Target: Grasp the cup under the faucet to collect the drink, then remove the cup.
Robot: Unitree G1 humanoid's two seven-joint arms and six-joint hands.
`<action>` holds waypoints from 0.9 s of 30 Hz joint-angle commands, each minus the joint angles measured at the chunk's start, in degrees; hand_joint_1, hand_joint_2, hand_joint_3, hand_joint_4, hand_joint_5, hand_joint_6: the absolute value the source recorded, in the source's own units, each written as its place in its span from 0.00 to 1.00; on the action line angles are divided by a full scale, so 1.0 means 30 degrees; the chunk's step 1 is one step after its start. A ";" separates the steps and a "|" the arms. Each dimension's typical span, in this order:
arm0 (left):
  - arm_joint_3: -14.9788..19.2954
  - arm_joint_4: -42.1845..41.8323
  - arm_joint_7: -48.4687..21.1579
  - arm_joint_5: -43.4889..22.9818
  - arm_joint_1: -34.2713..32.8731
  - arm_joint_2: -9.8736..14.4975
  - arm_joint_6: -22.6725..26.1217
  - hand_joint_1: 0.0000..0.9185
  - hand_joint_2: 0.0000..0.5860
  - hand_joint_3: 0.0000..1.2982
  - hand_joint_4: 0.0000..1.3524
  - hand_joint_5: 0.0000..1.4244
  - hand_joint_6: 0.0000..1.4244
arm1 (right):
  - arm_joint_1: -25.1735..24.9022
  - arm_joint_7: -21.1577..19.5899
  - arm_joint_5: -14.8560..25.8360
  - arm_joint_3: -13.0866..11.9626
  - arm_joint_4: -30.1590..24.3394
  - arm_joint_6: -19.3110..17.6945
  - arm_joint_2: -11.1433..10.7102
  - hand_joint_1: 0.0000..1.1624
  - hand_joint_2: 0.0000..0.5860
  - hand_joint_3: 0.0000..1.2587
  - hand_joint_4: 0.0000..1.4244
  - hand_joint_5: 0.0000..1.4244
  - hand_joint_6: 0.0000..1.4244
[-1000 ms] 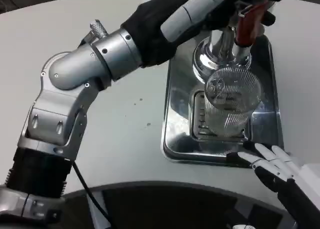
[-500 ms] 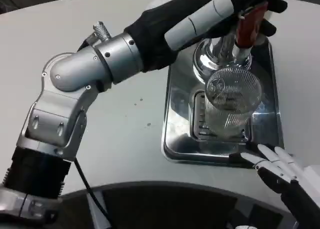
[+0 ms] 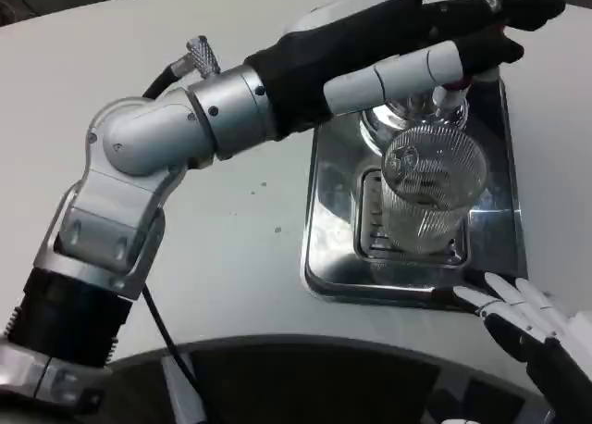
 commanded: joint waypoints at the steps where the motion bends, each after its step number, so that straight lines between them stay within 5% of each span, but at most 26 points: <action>1: -0.0683 0.0826 -0.0719 0.0873 0.0374 0.0303 -0.0303 0.00 0.15 0.09 0.04 0.09 0.11 | 0.0253 -0.0281 0.0324 0.0127 -0.0293 0.0374 0.0200 0.33 0.65 0.12 0.03 0.01 0.00; 27: -0.1650 0.2018 -0.0214 0.3401 -0.0347 0.0654 -0.3771 0.00 0.16 0.09 0.03 0.08 0.10 | 0.0192 -0.2780 0.2578 0.0732 -0.0293 0.5478 -0.0596 0.35 0.67 0.04 0.01 0.01 0.00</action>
